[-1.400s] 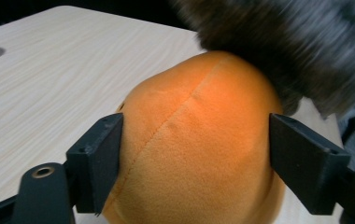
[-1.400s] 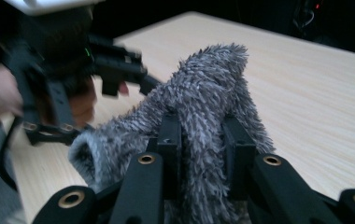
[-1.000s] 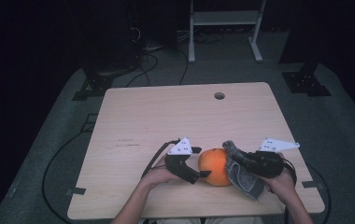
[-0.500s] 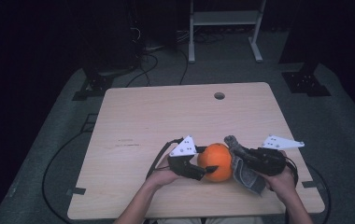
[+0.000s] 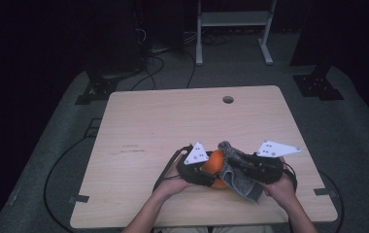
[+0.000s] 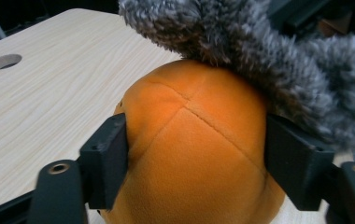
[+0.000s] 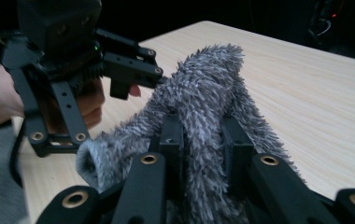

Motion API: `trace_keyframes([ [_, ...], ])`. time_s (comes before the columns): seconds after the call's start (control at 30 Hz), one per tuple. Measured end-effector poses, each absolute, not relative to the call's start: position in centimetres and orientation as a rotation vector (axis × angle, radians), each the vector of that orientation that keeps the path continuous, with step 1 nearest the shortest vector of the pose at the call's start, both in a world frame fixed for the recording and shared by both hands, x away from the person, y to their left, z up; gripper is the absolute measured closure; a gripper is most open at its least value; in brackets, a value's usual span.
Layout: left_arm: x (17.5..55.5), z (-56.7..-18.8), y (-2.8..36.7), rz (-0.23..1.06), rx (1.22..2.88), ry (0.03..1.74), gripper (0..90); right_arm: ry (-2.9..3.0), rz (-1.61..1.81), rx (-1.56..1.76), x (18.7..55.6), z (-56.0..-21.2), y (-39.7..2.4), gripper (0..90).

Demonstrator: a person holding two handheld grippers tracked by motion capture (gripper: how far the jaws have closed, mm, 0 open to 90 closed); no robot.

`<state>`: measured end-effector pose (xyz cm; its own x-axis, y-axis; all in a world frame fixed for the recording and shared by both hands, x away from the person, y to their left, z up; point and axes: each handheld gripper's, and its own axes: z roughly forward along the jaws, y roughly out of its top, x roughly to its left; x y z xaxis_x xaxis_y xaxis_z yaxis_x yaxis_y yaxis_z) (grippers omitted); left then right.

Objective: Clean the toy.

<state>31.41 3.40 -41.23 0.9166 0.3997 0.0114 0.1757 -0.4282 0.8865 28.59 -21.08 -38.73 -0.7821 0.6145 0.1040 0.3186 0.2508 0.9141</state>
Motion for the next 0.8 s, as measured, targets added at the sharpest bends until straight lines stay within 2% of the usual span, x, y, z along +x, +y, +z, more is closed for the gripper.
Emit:
trace_keyframes([
  [0.13,31.9,-41.2,4.2,0.207,1.973,0.389,18.4,2.256,1.488,0.871,29.0,-39.6,-21.6,72.7],
  [0.23,32.6,-41.7,4.2,0.232,1.987,0.421,10.3,2.248,1.503,0.911,29.3,-40.0,-22.7,72.7],
  [0.27,32.8,-42.0,4.1,0.193,1.979,0.435,7.9,2.251,1.509,0.917,29.3,-40.0,-22.9,72.6],
  [0.33,32.8,-42.5,3.8,0.170,1.981,0.410,8.5,2.256,1.514,0.916,29.4,-40.1,-23.0,72.3],
  [0.47,32.3,-42.6,3.6,0.128,2.021,0.308,19.3,2.244,1.515,0.948,29.7,-40.7,-23.7,72.0],
  [0.57,32.0,-42.2,3.8,0.083,2.032,0.239,21.2,2.227,1.487,1.000,29.8,-40.9,-24.7,72.0],
  [0.63,32.1,-42.3,3.7,0.124,2.029,0.253,17.4,2.237,1.497,1.009,29.8,-41.0,-25.0,71.9],
  [0.7,32.4,-42.6,3.3,0.163,2.052,0.302,7.7,2.240,1.506,1.006,29.8,-41.1,-25.0,71.9],
  [0.77,32.7,-43.5,2.9,0.148,2.074,0.328,4.5,2.248,1.505,1.002,29.8,-41.0,-25.0,72.0],
  [0.8,32.7,-43.7,2.8,0.121,2.067,0.335,6.1,2.253,1.505,0.993,29.8,-41.0,-24.9,72.0],
])
